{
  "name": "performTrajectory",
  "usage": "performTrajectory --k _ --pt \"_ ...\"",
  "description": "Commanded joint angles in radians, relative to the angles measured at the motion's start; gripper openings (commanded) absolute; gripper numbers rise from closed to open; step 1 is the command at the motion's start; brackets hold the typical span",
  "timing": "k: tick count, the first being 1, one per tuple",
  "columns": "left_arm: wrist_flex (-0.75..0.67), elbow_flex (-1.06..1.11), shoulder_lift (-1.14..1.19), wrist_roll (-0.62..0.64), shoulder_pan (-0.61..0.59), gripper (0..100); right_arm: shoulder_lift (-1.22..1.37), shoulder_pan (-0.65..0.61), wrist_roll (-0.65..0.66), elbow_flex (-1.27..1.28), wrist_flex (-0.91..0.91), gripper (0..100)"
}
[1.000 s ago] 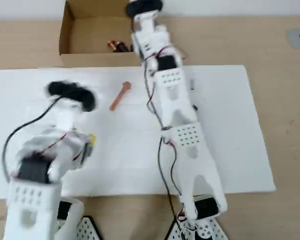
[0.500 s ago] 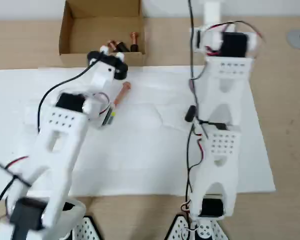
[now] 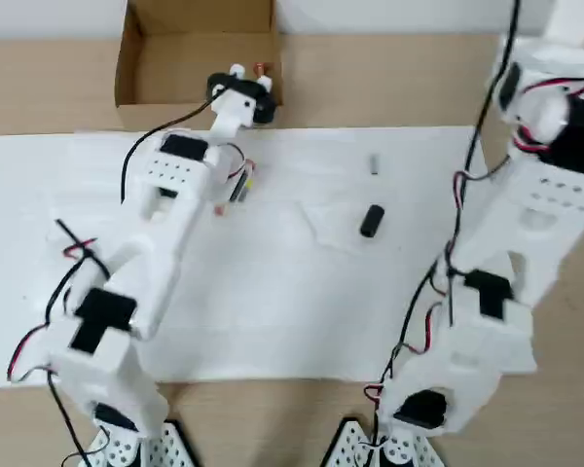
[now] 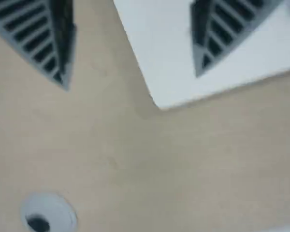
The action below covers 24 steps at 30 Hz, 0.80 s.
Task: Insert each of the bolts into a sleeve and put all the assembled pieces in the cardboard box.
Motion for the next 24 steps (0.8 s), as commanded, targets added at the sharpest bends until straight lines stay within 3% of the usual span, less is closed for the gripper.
performTrajectory --k 1,11,24 --pt "-0.014 -0.152 0.054 -0.006 0.014 14 -0.231 0.028 0.012 0.289 0.014 19.9" --pt "-0.012 -0.328 0.248 -0.006 0.009 14 -0.662 0.030 0.012 1.020 -0.049 19.9" --pt "-0.011 -0.408 0.383 -0.005 0.008 14 -1.026 0.030 0.014 1.432 -0.245 19.9"
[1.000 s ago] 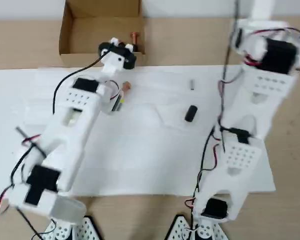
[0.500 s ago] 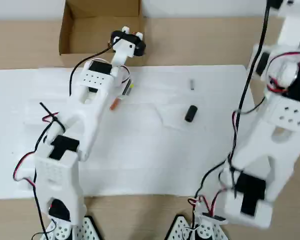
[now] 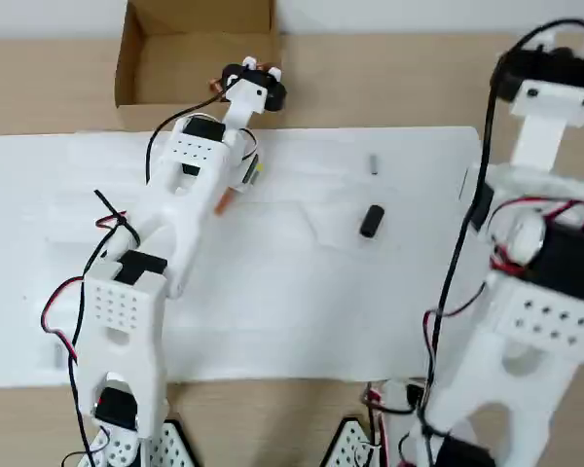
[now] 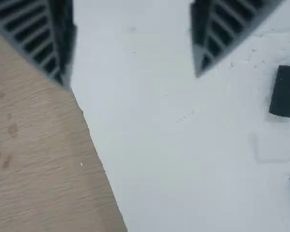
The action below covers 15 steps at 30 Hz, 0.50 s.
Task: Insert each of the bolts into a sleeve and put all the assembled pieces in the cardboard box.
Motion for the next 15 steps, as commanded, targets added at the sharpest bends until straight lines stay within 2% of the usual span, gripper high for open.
performTrajectory --k 1,5,10,15 --pt "-0.002 -0.044 0.007 -0.002 0.008 14 -0.093 0.016 0.012 0.065 -0.043 19.9" --pt "0.038 -0.046 0.012 -0.002 0.008 14 -0.160 0.016 0.012 0.120 -0.072 19.9" --pt "0.126 -0.046 0.010 -0.002 0.005 5 -0.203 0.015 0.012 0.134 -0.091 19.9" --pt "0.198 -0.046 0.007 0.018 -0.028 4 -0.219 0.015 0.012 0.131 -0.087 19.9"
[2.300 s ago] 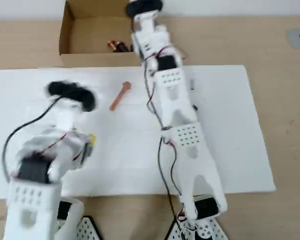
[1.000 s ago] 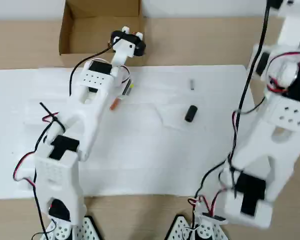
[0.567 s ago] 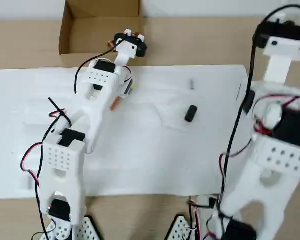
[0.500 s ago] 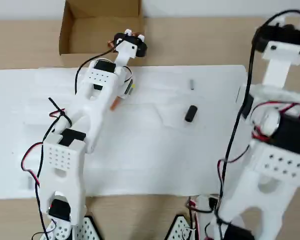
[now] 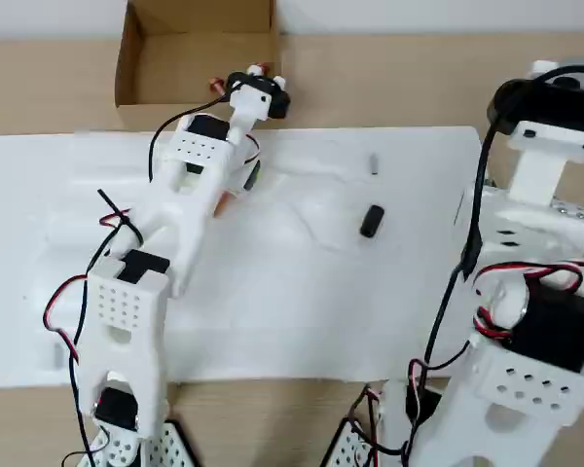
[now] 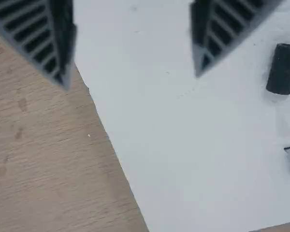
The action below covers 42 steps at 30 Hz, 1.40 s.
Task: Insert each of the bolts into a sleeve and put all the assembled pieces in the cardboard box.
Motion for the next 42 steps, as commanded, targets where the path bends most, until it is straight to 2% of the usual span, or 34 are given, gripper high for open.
performTrajectory --k 1,9,14,18,21,24,28,35,42 --pt "0.061 -0.015 -0.005 0.017 -0.044 4 -0.025 0.015 0.012 -0.001 -0.017 19.9" --pt "0.236 -0.218 -0.007 0.020 -0.075 1 -0.044 0.007 0.011 0.001 0.011 19.9" --pt "0.408 -0.543 -0.008 0.021 -0.014 1 -0.016 -0.165 -0.012 0.076 0.147 19.9" --pt "0.586 -0.821 -0.005 0.055 0.014 1 0.013 -0.291 -0.199 0.151 0.158 19.9" --pt "0.594 -0.878 -0.021 0.106 -0.020 1 0.050 -0.386 -0.319 0.154 0.133 19.9" --pt "0.594 -0.812 -0.102 0.117 -0.077 1 0.107 -0.487 -0.391 0.154 0.101 19.9" --pt "0.594 -0.601 -0.231 0.114 -0.130 1 0.222 -0.578 -0.474 0.154 0.060 19.9" --pt "0.591 -0.288 -0.470 0.084 -0.150 1 0.440 -0.585 -0.600 0.150 0.046 19.9" --pt "0.589 -0.195 -0.671 0.089 -0.133 1 0.501 -0.556 -0.629 0.151 -0.029 19.9"
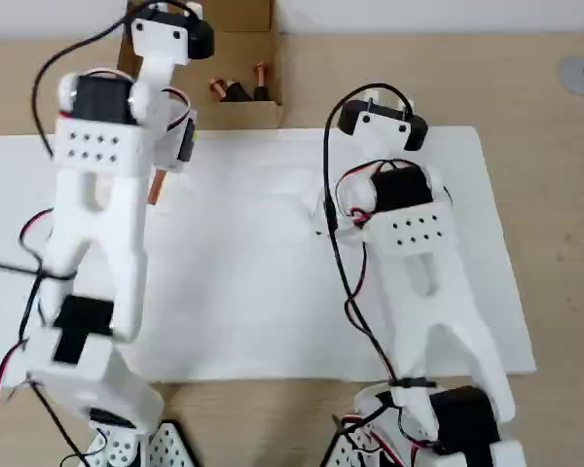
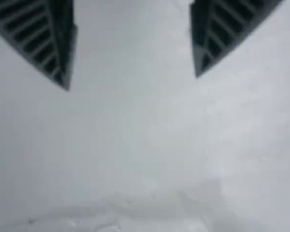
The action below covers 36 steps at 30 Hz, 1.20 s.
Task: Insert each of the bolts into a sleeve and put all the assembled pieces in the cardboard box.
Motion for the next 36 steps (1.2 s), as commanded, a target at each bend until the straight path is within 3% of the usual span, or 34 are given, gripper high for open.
performTrajectory --k 1,10,17,24,36 --pt "0.002 0.020 -0.140 -0.002 0.005 1 0.004 0.028 -0.008 0.001 -0.049 19.9" --pt "0.000 0.183 -0.348 -0.003 0.038 1 0.053 0.176 0.083 0.079 -0.112 19.9" --pt "-0.117 0.368 -0.487 -0.002 0.064 1 0.176 0.240 0.173 0.108 -0.210 19.9" --pt "-0.229 0.603 -0.642 -0.005 0.064 1 0.300 0.236 0.180 0.088 -0.261 19.9" --pt "-0.275 0.885 -0.920 -0.031 0.064 1 0.472 0.240 0.227 -0.099 -0.288 19.9"
